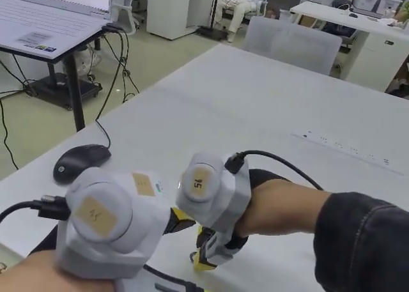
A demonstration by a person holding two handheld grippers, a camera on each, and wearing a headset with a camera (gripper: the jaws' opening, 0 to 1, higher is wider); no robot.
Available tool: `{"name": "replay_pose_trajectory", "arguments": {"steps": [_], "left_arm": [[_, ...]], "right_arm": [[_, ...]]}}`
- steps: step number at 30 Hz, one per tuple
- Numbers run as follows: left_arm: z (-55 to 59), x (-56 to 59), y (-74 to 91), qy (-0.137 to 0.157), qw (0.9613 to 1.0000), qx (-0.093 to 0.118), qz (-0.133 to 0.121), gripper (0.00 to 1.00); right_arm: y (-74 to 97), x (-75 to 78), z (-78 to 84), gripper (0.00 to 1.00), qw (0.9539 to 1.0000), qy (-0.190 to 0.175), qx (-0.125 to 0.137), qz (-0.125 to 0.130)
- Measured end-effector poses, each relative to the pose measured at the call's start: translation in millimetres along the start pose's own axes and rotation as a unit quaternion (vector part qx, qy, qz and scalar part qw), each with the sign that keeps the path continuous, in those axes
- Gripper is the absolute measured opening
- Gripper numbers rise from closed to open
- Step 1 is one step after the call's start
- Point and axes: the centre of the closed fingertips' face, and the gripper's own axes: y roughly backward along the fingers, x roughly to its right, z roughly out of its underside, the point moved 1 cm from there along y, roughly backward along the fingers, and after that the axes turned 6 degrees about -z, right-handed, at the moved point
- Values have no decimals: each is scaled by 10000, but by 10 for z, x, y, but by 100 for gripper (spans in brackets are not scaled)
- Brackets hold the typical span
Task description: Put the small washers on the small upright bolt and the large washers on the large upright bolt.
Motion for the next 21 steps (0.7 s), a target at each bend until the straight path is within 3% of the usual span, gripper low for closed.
{"name": "replay_pose_trajectory", "arguments": {"steps": [9,21], "left_arm": [[4,-14,5,21,10000,-11,-22,70],[1,-19,7,1,10000,-11,-25,70]], "right_arm": [[-9,-49,-20,16,9997,221,-112,2],[-6,-46,-13,14,9999,80,-150,6]]}}
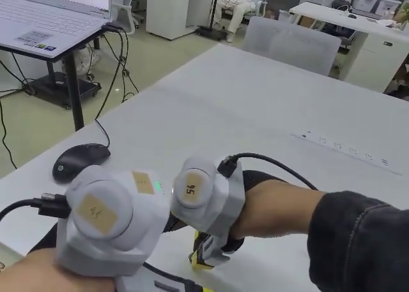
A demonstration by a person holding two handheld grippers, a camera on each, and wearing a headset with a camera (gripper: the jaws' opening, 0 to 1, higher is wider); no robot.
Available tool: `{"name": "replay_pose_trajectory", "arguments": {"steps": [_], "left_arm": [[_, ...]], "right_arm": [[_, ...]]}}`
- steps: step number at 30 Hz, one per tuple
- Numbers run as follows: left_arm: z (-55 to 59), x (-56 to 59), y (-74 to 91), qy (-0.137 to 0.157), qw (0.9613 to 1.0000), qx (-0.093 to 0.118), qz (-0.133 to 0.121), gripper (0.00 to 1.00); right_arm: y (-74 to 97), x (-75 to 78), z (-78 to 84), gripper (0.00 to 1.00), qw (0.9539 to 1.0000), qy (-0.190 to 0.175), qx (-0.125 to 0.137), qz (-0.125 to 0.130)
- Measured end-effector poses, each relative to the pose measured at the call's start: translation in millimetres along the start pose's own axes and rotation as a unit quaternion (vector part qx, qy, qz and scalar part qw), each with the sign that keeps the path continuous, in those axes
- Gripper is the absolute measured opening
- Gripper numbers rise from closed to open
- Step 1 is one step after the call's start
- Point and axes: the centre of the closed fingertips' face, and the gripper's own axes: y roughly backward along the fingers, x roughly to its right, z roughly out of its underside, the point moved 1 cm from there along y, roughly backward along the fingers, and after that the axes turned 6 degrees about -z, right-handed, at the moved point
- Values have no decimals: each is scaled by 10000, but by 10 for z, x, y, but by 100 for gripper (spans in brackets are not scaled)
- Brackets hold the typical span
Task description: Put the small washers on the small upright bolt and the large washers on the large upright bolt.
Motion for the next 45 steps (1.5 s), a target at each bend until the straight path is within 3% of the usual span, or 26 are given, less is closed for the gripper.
{"name": "replay_pose_trajectory", "arguments": {"steps": [13,22,45], "left_arm": [[7,10,5,5,10000,-6,9,70],[10,20,1,3,10000,-18,40,70],[26,50,-17,-66,9999,-85,128,70]], "right_arm": [[-1,-1,11,14,9997,-216,83,-44],[56,27,189,14,9995,-295,-58,-17],[599,139,675,14,9964,-758,-53,362]]}}
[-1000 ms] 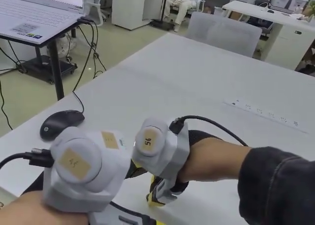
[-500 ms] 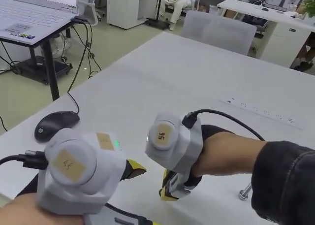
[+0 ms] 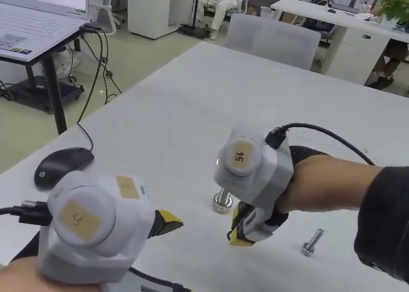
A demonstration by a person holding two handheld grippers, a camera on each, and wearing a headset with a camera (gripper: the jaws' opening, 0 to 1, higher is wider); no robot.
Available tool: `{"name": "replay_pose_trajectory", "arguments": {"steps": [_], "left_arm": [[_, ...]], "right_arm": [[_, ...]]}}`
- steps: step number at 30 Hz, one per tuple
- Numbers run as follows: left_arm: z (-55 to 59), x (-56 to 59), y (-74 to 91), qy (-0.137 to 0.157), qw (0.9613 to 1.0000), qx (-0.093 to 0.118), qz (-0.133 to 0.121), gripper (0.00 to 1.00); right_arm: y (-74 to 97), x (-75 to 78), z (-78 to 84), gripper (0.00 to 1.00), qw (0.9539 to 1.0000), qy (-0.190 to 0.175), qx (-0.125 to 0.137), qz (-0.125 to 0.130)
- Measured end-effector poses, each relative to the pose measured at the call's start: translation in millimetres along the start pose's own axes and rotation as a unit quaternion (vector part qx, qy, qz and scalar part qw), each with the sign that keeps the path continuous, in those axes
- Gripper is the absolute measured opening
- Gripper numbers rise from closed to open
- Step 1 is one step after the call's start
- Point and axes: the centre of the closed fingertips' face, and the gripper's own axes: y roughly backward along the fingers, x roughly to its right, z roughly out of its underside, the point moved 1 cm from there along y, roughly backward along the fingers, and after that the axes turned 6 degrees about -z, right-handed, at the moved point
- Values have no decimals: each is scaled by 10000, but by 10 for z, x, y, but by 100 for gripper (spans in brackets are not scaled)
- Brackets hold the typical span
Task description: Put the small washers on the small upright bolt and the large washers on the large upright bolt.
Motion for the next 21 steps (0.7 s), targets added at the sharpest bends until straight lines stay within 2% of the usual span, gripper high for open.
{"name": "replay_pose_trajectory", "arguments": {"steps": [21], "left_arm": [[6,25,8,-25,10000,6,67,70]], "right_arm": [[506,162,554,14,9974,-577,66,436]]}}
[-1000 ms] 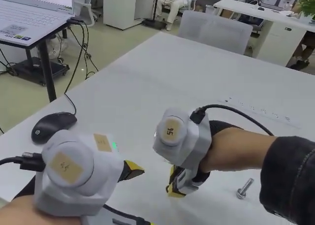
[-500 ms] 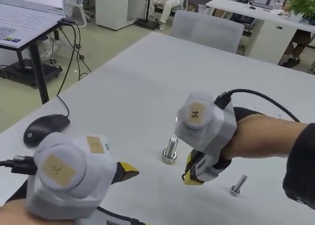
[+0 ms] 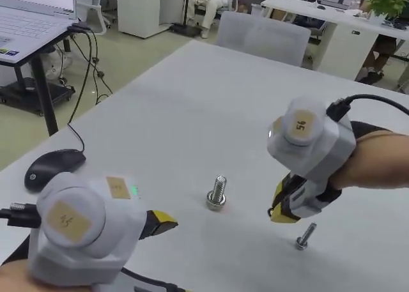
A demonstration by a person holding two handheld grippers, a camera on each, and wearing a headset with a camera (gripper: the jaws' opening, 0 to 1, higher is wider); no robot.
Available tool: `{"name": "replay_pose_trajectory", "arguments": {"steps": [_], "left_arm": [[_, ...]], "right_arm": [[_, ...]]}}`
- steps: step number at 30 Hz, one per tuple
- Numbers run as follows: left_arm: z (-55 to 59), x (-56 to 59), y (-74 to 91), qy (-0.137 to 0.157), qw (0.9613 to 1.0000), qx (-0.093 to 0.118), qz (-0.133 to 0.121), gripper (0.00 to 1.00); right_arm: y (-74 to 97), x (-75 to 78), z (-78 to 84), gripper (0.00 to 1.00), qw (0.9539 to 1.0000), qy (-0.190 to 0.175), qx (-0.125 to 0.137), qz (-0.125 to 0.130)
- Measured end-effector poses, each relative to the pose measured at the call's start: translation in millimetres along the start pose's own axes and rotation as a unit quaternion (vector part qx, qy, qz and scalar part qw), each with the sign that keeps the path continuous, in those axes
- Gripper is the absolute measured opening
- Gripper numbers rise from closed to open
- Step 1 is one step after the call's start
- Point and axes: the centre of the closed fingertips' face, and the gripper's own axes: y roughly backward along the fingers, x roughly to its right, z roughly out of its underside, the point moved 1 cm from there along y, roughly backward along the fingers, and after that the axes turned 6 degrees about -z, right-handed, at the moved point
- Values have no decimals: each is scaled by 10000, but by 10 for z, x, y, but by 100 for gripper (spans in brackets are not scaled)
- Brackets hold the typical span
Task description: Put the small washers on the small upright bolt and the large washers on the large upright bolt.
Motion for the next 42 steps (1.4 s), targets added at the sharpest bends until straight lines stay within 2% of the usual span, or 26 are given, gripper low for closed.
{"name": "replay_pose_trajectory", "arguments": {"steps": [12,20,27,32,42], "left_arm": [[-29,46,3,-39,9999,83,125,70],[-108,108,6,-93,9991,283,307,72],[-168,142,15,-123,9981,450,406,71],[-239,208,41,-127,9960,671,578,72],[-280,249,62,-147,9944,803,673,72]], "right_arm": [[150,73,306,14,9995,-267,-74,134],[194,90,429,14,9991,-386,-115,153],[171,78,540,14,9986,-469,-224,114],[141,55,586,14,9983,-506,-266,68],[57,73,646,14,9978,-587,-311,-5]]}}
